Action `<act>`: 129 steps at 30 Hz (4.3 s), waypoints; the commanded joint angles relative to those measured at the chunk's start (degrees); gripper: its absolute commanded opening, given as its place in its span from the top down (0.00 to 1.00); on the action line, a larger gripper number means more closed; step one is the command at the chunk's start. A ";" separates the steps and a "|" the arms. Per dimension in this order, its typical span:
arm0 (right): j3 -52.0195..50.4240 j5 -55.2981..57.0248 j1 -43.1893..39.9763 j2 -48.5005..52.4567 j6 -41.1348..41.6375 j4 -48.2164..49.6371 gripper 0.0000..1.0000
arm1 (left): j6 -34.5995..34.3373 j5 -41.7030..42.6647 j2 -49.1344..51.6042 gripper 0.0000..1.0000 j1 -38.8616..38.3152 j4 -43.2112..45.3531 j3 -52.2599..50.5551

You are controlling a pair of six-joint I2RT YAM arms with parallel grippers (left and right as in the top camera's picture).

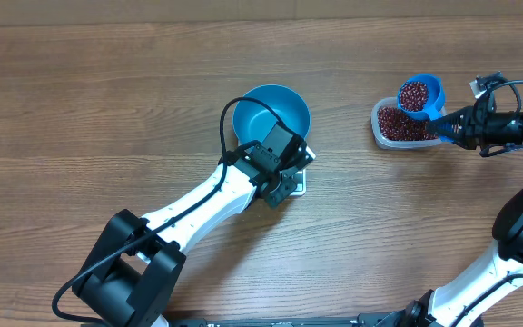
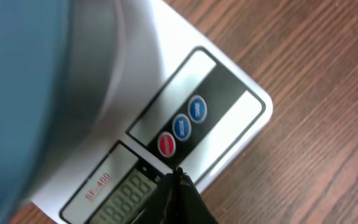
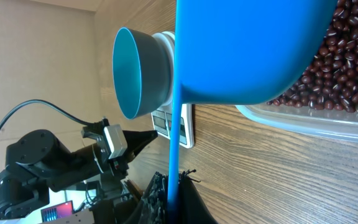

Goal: Scoop item into bowl and weigh 150g on scale

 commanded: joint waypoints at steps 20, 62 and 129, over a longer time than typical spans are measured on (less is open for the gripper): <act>-0.02 0.13 -0.02 -1.01 -0.98 1.51 0.96 | -3.28 1.29 -18.14 0.96 0.31 -4.46 -0.44; -0.02 4.61 -0.07 -1.01 -0.92 2.10 0.96 | -17.33 1.27 -32.24 0.00 0.33 -11.98 -0.39; -0.02 3.54 -0.07 -1.01 -0.94 4.44 0.96 | 15.72 23.39 -56.72 0.00 17.46 -3.67 -30.21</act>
